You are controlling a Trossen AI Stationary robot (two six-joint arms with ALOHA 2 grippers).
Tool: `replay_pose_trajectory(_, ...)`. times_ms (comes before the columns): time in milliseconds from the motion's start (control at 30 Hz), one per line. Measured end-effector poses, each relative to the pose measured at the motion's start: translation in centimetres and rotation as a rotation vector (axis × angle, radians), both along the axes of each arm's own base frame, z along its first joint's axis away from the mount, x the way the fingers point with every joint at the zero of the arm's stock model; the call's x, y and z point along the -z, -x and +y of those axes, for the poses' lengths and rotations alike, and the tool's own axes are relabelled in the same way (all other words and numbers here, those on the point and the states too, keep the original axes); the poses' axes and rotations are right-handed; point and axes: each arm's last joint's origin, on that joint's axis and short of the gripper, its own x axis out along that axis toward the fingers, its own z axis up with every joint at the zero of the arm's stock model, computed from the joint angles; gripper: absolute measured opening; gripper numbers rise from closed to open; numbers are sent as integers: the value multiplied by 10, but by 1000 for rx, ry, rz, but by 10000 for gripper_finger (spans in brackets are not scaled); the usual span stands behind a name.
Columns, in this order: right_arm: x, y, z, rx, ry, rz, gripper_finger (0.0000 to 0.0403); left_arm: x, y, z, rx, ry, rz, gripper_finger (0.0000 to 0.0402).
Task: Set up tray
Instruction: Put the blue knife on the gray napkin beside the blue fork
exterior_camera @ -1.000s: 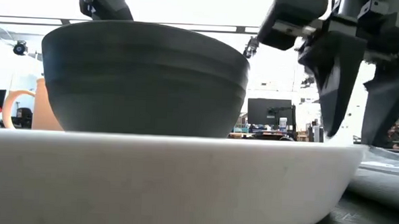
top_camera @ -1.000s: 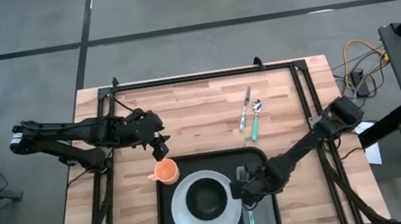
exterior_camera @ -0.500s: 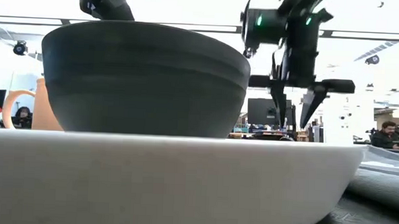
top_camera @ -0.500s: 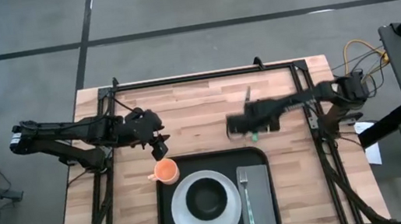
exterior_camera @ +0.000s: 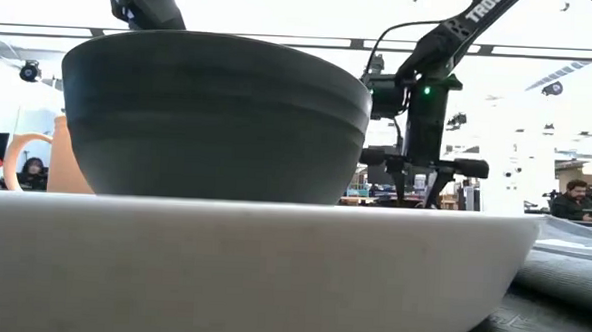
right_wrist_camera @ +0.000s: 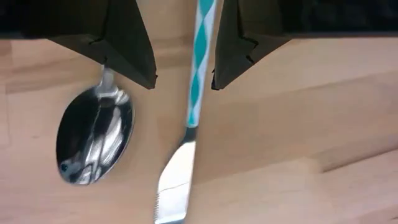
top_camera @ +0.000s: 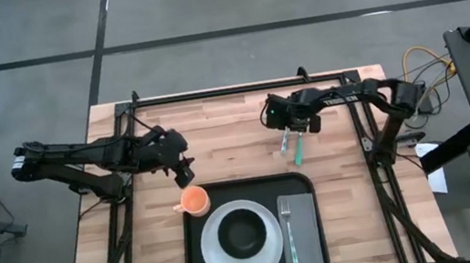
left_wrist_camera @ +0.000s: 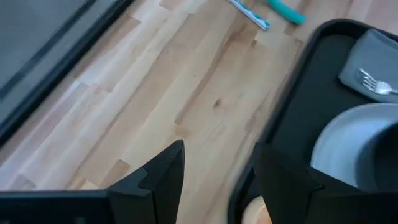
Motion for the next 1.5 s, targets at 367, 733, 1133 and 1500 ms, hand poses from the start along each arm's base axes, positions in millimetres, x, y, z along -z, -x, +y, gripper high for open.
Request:
replay_pose_trajectory(367, 22, -14, -11, -48, -36, 41, 126, 0, 1, 4, -44, -47, 1, 171)
replay_pose_trajectory(733, 26, -14, -12, -60, -9, 94, 51, 0, 1, 5, -51, -48, 9, 171)
replay_pose_trajectory(1133, 15, -14, 7, -247, -9, 122, 20, 0, 1, 5, -64, -37, 2, 171)
replay_pose_trajectory(1500, -45, -19, 91, -347, 26, -96, 18, 5, 2, 5, -64, -39, 18, 171)
